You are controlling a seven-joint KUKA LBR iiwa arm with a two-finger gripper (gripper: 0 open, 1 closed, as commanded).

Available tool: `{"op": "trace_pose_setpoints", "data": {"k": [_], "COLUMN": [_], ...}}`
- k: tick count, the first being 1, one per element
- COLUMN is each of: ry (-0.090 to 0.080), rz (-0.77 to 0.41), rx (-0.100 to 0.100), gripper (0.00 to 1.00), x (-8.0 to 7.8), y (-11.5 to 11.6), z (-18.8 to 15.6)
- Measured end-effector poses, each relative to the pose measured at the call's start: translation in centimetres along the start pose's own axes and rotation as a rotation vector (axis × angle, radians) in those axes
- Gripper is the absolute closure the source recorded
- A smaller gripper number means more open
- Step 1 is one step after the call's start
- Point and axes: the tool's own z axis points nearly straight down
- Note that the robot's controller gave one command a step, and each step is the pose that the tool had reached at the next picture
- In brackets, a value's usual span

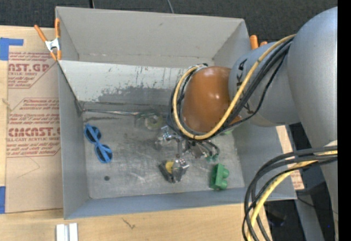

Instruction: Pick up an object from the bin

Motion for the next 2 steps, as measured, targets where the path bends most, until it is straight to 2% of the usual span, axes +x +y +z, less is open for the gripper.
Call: {"op": "trace_pose_setpoints", "data": {"k": [1,2], "ry": [-0.004,-0.002], "rz": [0.002,-0.031], "rx": [0.0,0.0], "gripper": [1.0,1.0], "x": [-0.1,-1.3], "y": [0.0,0.7], "z": [-0.2,-12.9]}}
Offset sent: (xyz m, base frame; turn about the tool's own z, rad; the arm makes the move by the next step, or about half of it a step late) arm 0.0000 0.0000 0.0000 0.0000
